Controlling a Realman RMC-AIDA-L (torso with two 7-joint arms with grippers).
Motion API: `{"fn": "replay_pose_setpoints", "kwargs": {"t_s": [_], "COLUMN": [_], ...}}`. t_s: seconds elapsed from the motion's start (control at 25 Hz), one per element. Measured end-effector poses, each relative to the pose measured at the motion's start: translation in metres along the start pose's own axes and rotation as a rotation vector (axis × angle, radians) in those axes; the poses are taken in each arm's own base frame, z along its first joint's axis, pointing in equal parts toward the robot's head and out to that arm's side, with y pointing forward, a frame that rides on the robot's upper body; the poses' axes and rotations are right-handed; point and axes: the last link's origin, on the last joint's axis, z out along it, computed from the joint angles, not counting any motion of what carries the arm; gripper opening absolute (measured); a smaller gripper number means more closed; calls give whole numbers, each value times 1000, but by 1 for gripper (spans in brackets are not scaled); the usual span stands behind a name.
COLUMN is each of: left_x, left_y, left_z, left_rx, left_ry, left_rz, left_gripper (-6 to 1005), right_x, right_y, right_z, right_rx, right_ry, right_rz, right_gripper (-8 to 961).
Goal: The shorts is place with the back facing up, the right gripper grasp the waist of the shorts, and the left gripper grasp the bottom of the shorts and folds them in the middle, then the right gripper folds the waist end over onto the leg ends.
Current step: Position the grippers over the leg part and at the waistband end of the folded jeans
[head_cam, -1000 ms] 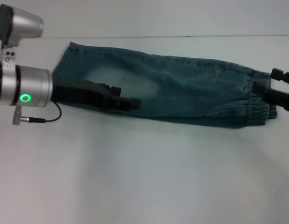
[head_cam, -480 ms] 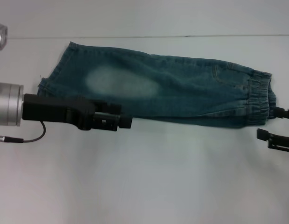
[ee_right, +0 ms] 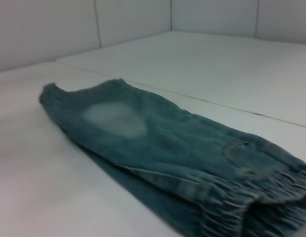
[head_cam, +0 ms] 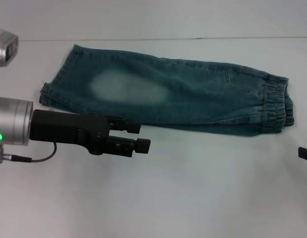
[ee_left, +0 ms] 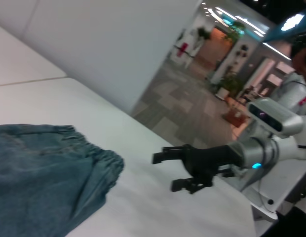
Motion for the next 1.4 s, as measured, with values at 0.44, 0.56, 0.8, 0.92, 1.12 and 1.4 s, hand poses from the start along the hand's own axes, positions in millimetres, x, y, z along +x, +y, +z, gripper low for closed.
{"fn": "replay_pose_setpoints", "kwargs": {"t_s": [0.44,0.56,0.8,0.92,1.12,1.4], "left_x": [2,2,-1,-2,-2,-1], "left_y": [3,2,3,3,2,1], "left_z": [15,16,18,18,18,19], "left_rx": [-22,-20,-21,-19,-12,0], "left_ry": [1,5,11,16,16,16], "left_rz": [1,-1,-9,-10,-11,-8], "left_gripper": [768,767,767,766,766,765], "right_x": [-3,-5,-6,-9,-12,-8], "right_y": [-6,-7,-8,-8,-6,-7], "right_z": [35,46,64,72,82,79], "right_rx": [11,4,1,-14,-30,-37], "right_ry": [10,25,75,85,96,126], "right_rz": [-32,-38,-55,-65,-89,-118], "right_gripper": [896,894,888,886,881,875]}}
